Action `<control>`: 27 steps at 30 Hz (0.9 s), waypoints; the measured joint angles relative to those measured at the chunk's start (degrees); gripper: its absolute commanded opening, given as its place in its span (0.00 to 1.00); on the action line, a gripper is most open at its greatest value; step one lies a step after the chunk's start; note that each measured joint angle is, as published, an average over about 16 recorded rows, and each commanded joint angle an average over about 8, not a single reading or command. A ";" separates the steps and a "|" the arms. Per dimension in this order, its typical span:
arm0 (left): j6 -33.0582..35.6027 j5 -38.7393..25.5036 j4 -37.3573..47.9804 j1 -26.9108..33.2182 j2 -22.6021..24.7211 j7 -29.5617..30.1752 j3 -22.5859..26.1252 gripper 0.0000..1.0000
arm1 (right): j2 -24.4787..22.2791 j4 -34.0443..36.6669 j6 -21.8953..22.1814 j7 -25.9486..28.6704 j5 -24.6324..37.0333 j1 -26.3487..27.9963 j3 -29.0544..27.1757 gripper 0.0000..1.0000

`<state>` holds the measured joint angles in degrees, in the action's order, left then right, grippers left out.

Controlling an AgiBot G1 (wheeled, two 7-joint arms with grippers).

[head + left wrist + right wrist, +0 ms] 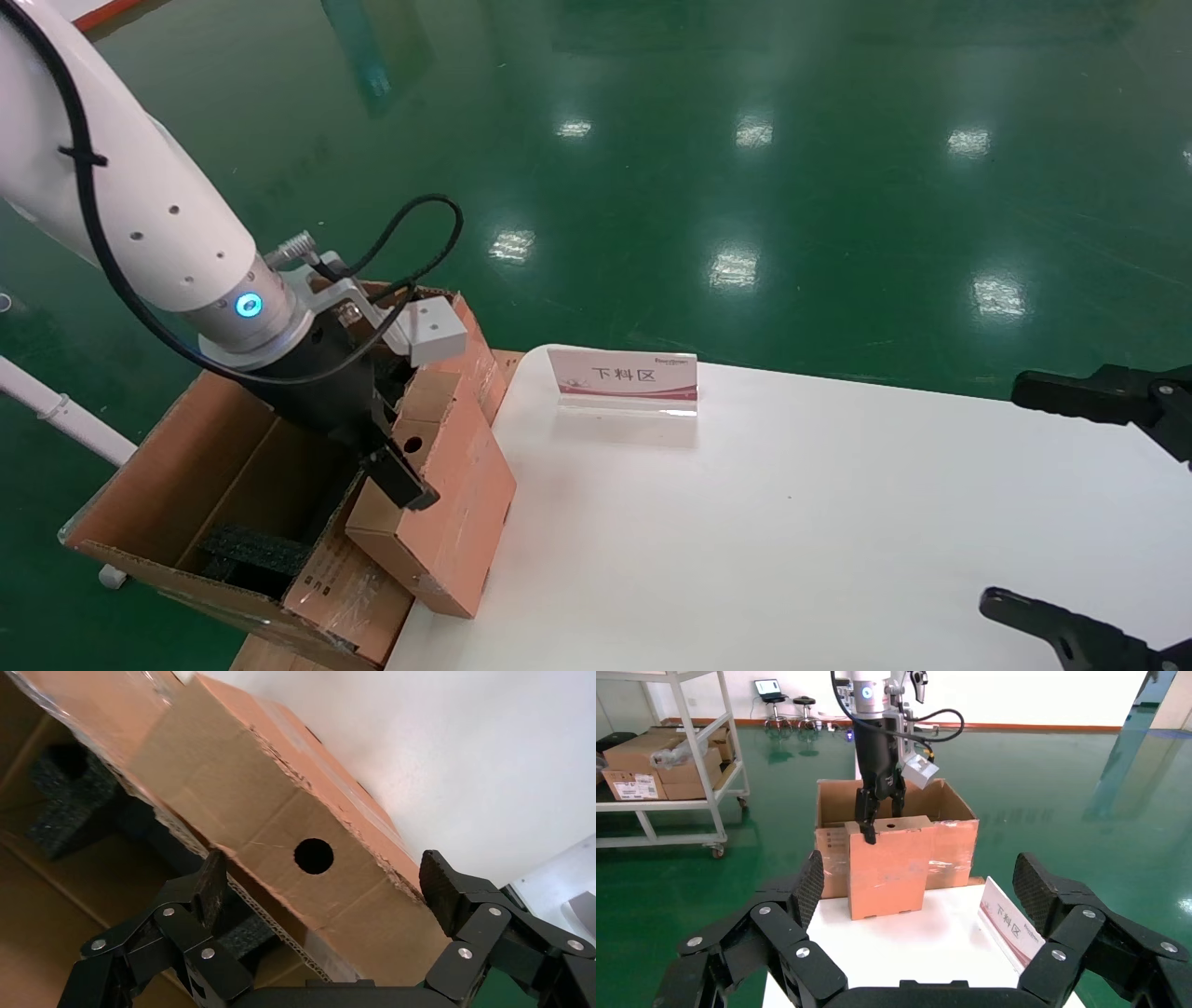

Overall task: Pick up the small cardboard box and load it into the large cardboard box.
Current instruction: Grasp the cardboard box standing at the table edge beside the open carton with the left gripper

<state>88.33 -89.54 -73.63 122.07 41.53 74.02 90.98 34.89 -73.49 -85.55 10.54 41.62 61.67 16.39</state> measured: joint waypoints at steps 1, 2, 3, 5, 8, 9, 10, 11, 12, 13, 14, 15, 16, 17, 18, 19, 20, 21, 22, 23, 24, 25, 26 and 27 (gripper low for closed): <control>-0.03 0.12 0.13 -0.12 0.04 0.00 0.10 1.00 | 0.00 0.00 0.00 0.00 0.00 0.00 0.00 1.00; -0.07 0.22 0.25 -0.24 0.07 0.00 0.18 1.00 | 0.00 0.00 0.00 0.00 0.00 0.00 0.01 1.00; -0.10 0.34 0.39 -0.34 0.08 0.02 0.27 1.00 | 0.00 0.00 0.01 -0.01 -0.01 0.00 0.01 1.00; -0.17 0.58 0.64 -0.50 0.08 0.06 0.39 1.00 | -0.01 0.00 0.01 -0.01 -0.01 0.00 0.01 1.00; -0.23 0.92 0.96 -0.63 0.04 0.08 0.48 1.00 | -0.01 0.01 0.02 -0.01 -0.02 0.00 0.02 1.00; -0.25 1.02 1.04 -0.65 0.02 0.08 0.49 1.00 | -0.01 0.01 0.02 -0.01 -0.03 0.00 0.02 1.00; -0.26 1.12 1.12 -0.65 -0.01 0.08 0.50 1.00 | -0.01 0.01 0.02 -0.02 -0.03 0.00 0.02 1.00; -0.27 1.21 1.18 -0.65 -0.05 0.09 0.50 1.00 | -0.01 0.01 0.02 -0.02 -0.03 0.00 0.02 1.00; -0.28 1.29 1.23 -0.65 -0.08 0.09 0.49 1.00 | -0.02 0.01 0.02 -0.02 -0.03 0.00 0.02 1.00; -0.28 1.36 1.28 -0.65 -0.12 0.09 0.49 1.00 | -0.02 0.01 0.03 -0.02 -0.03 0.00 0.02 1.00; -0.28 1.39 1.32 -0.65 -0.14 0.10 0.50 1.00 | -0.02 0.01 0.03 -0.02 -0.04 0.00 0.03 1.00; -0.28 1.40 1.35 -0.64 -0.15 0.12 0.50 1.00 | -0.02 0.01 0.03 -0.02 -0.04 -0.01 0.03 1.00; -0.29 1.41 1.37 -0.64 -0.16 0.13 0.51 1.00 | -0.02 0.01 0.03 -0.02 -0.04 -0.01 0.03 1.00; -0.30 1.42 1.40 -0.63 -0.17 0.14 0.51 1.00 | -0.02 0.02 0.03 -0.02 -0.04 -0.01 0.03 1.00; -0.30 1.43 1.42 -0.62 -0.18 0.16 0.51 1.00 | -0.02 0.02 0.03 -0.02 -0.04 -0.01 0.03 1.00; -0.30 1.43 1.41 -0.62 -0.18 0.15 0.50 1.00 | -0.02 0.02 0.03 -0.02 -0.05 -0.01 0.03 1.00; -0.30 1.43 1.40 -0.62 -0.17 0.14 0.50 0.93 | -0.02 0.02 0.03 -0.02 -0.05 -0.01 0.03 0.88; -0.29 1.42 1.38 -0.62 -0.16 0.13 0.49 0.81 | -0.02 0.02 0.03 -0.02 -0.05 -0.01 0.03 0.75; -0.29 1.42 1.36 -0.62 -0.16 0.12 0.49 0.68 | -0.02 0.02 0.03 -0.02 -0.05 -0.01 0.03 0.62; -0.29 1.42 1.34 -0.62 -0.15 0.11 0.48 0.56 | -0.02 0.02 0.04 -0.02 -0.05 -0.01 0.03 0.50; -0.29 1.41 1.32 -0.62 -0.14 0.10 0.48 0.43 | -0.02 0.02 0.04 -0.02 -0.05 -0.01 0.03 0.38; -0.28 1.41 1.30 -0.62 -0.13 0.09 0.47 0.31 | -0.02 0.02 0.04 -0.02 -0.05 -0.01 0.03 0.25; -0.28 1.40 1.28 -0.62 -0.13 0.08 0.47 0.18 | -0.02 0.02 0.04 -0.02 -0.05 -0.01 0.03 0.12; -0.28 1.40 1.27 -0.62 -0.12 0.07 0.47 0.06 | -0.02 0.02 0.04 -0.02 -0.05 -0.01 0.03 0.00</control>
<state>88.05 -88.15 -72.36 121.45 41.41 74.09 91.45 34.87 -73.48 -85.52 10.52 41.57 61.66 16.42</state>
